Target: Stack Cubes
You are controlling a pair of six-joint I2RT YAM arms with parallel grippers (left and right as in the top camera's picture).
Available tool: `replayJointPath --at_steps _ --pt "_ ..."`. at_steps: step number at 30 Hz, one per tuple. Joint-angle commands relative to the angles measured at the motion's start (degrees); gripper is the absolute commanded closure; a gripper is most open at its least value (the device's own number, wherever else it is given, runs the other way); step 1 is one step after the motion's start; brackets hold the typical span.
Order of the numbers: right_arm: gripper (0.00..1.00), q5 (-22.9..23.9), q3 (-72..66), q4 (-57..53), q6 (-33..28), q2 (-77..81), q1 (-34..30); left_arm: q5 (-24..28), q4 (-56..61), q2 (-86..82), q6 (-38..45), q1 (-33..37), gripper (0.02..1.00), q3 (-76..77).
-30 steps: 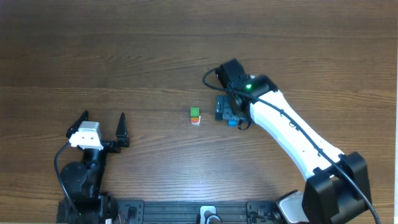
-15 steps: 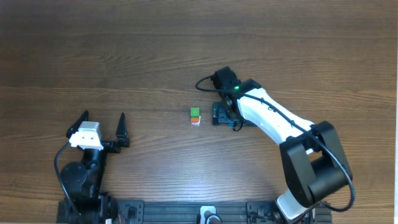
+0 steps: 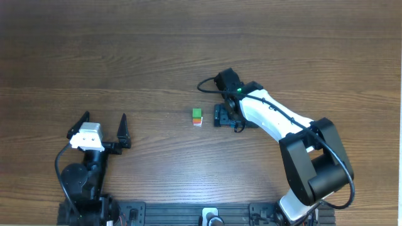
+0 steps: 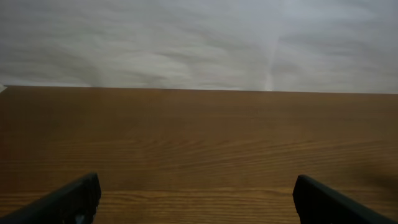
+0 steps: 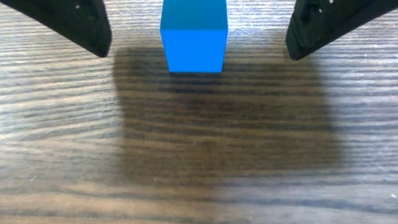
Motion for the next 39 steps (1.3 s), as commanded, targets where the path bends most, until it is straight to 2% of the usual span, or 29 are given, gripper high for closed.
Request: replayJointPath --at_steps 1,14,27,39 --pt "0.163 -2.0 -1.5 1.1 0.0 0.7 -1.0 -0.3 0.0 -0.4 0.9 0.3 0.02 -0.3" --pt "0.395 -2.0 -1.5 1.7 -0.1 0.7 -1.1 -0.3 0.0 -0.4 0.9 0.3 0.018 -0.3" --pt "0.535 -2.0 -1.5 1.0 -0.1 -1.8 -1.1 -0.3 0.0 -0.4 0.9 0.3 0.02 -0.3" --pt "0.75 -2.0 -1.5 0.3 -0.1 -1.8 -1.1 -0.3 0.0 -0.4 0.9 0.3 0.018 -0.3"
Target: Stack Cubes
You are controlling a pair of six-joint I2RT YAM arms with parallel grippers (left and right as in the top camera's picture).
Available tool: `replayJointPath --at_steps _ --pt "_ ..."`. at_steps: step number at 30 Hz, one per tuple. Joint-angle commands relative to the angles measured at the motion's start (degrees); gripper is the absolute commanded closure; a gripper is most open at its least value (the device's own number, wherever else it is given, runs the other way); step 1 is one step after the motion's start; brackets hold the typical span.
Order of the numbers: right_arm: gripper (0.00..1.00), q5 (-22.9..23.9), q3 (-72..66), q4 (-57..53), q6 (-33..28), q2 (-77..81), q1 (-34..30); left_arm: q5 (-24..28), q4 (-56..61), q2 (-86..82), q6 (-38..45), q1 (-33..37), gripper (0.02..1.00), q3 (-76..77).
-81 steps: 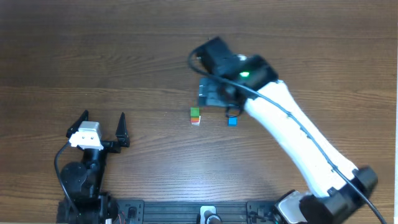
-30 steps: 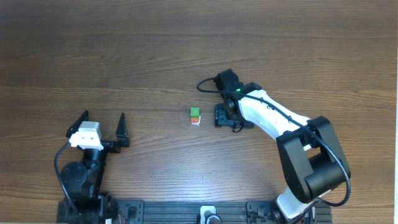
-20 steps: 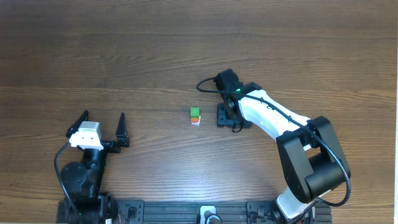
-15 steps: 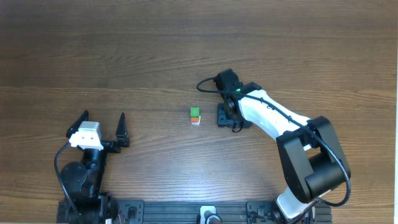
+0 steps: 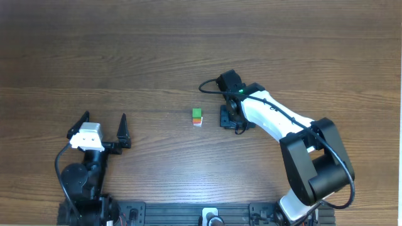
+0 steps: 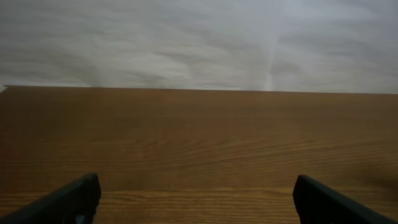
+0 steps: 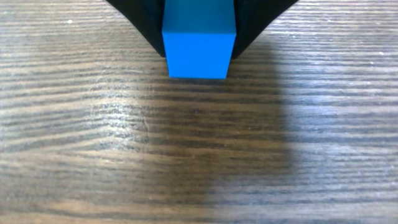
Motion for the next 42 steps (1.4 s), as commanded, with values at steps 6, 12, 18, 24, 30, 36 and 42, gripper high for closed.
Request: replayJointPath --at_steps 6,12,18,24,30,36,42 --pt "0.838 -0.1 -0.3 -0.1 0.2 -1.6 -0.5 -0.3 0.0 -0.4 0.9 0.3 0.018 -0.3" --pt "0.869 -0.1 -0.1 -0.8 0.2 -2.9 -0.4 -0.3 0.0 -0.4 0.9 0.3 0.018 -0.3" --pt "0.886 0.6 3.3 -6.9 0.2 -9.0 -0.1 -0.3 0.0 -0.4 0.9 0.3 0.018 -0.3" --pt "0.906 1.9 12.7 -16.4 1.4 -11.3 3.3 -0.3 0.0 -0.4 0.9 0.3 0.018 -0.3" --pt "0.906 3.6 22.8 -22.4 5.6 -11.2 10.0 -0.3 0.0 -0.4 0.9 0.3 0.02 -0.3" --pt "0.912 4.9 30.7 -27.0 9.1 -7.8 14.3 -0.3 0.0 -0.4 0.9 0.3 0.018 -0.3" --pt "0.919 4.8 36.3 -28.9 12.6 -0.4 17.4 -0.3 0.0 -0.4 0.9 0.3 0.018 -0.3"
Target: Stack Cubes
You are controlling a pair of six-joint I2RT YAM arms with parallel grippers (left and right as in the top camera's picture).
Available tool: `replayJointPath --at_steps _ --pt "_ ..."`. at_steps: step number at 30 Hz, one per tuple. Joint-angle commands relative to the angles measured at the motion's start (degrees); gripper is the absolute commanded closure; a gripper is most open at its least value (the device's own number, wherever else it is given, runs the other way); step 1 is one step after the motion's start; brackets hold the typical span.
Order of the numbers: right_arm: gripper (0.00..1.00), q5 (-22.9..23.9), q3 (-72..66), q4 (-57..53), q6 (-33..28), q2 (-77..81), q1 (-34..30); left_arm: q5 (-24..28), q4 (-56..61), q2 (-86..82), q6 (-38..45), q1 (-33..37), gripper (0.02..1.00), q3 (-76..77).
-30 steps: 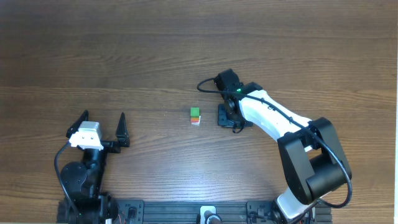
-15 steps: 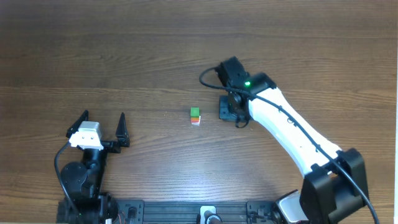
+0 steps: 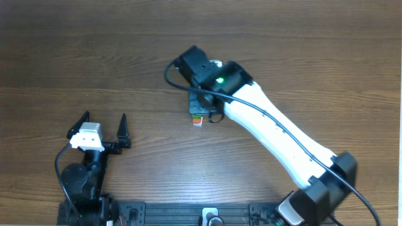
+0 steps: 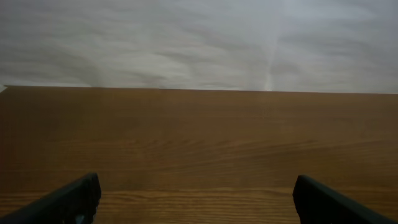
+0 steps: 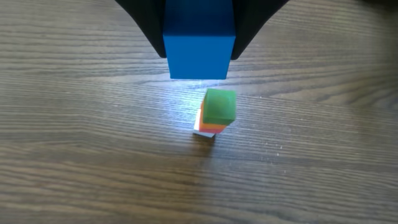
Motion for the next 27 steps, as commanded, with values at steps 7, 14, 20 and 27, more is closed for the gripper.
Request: replayJointPath --at_steps 7,14,20,27 --pt "0.923 -0.6 3.1 -0.4 6.4 8.5 2.9 -0.3 0.0 -0.4 0.9 0.3 0.02 -0.3" --pt "0.925 -0.6 3.1 -0.3 6.8 9.9 3.0 -0.3 0.0 -0.4 0.9 0.3 0.023 -0.3" --pt "0.923 -0.6 3.1 0.4 6.8 12.0 3.0 -0.3 0.0 -0.4 0.9 0.3 0.02 -0.3" --pt "0.921 -0.6 3.1 1.3 6.8 12.2 3.0 -0.3 0.0 -0.4 0.9 0.3 0.018 -0.3"
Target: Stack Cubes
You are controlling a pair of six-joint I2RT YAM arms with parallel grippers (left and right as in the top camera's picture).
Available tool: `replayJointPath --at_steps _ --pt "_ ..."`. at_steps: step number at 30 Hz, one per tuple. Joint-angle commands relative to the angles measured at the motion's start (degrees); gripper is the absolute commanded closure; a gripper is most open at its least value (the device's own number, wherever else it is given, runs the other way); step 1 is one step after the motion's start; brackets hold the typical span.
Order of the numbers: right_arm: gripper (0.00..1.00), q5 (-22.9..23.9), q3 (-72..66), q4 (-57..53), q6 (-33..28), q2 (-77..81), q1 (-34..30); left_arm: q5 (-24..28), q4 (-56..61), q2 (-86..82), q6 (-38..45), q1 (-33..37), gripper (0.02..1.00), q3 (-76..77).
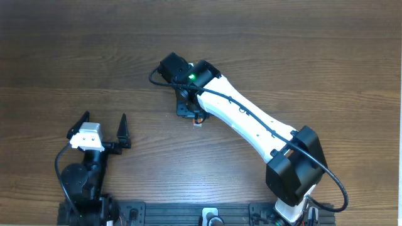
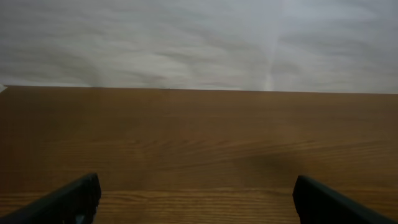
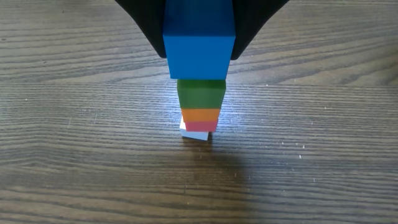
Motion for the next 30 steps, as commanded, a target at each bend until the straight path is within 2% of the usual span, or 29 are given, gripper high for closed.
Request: replayJointPath --at_steps 1,30 --pt "0.923 -0.3 1.2 0.3 0.5 0.8 0.5 -0.3 0.0 -0.4 0.9 0.3 0.018 -0.3" --pt "0.91 0.2 1.1 0.9 0.5 2.0 0.4 -0.3 0.0 -0.4 0.9 0.3 0.018 -0.3"
